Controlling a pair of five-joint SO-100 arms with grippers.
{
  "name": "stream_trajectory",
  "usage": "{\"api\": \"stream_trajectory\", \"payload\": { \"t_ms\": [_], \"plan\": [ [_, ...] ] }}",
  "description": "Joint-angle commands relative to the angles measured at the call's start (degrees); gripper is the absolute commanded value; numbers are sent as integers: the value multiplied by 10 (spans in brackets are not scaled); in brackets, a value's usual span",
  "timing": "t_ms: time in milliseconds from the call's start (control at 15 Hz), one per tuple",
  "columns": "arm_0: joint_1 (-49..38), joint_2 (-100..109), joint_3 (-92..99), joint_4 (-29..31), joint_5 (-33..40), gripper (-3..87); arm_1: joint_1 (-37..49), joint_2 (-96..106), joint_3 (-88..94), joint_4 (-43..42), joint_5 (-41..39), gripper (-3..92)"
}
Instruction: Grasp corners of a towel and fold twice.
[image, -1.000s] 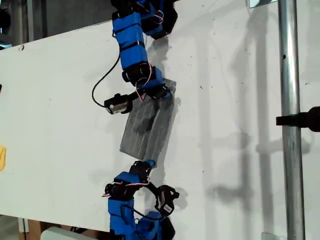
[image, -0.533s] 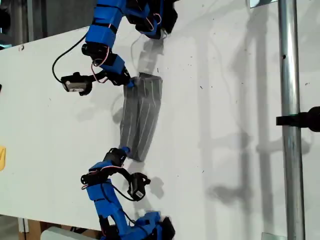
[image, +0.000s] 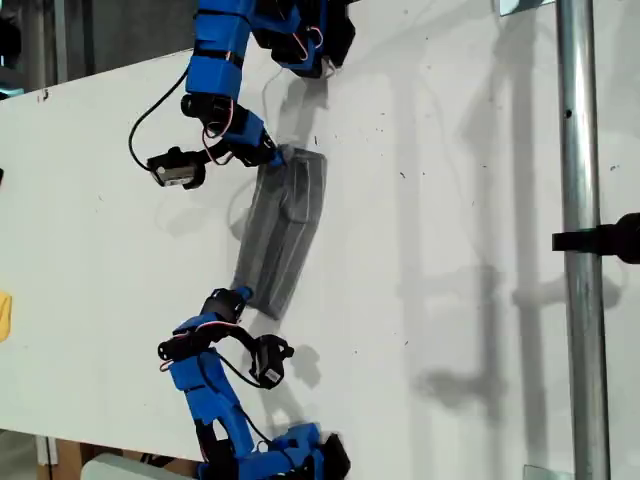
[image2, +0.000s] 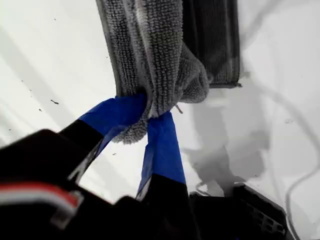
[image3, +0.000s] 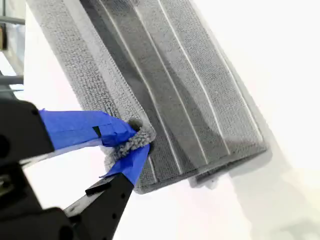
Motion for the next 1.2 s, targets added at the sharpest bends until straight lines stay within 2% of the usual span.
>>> {"api": "stream_trajectory", "payload": {
  "t_ms": [0,200,400,467,600,667,800,867,1067,1133],
  "plan": [
    [4,4,11,-12,-5,-15,-28,18,65,-33,41,-3],
    [32,5,54,-17,-32,-18,-91,10,116,-112,92,-3],
    [59,4,145,-70,-71,-26,-136,-62,142,-201,135,-3],
    [63,0,174,-92,-86,-27,-142,-91,145,-222,148,-3],
    [54,-29,185,-100,-112,-4,-124,-127,165,-258,155,-3],
    [43,-37,175,-86,-123,18,-106,-122,171,-255,154,11],
    [29,-25,134,-13,-128,99,-92,-87,163,-207,152,312],
    [32,4,114,22,-123,139,-86,-53,166,-178,155,383],
    [46,101,36,147,-121,176,-66,117,195,-73,208,392],
    [49,152,50,159,-131,186,-61,194,213,-32,250,406]
  ]
}}
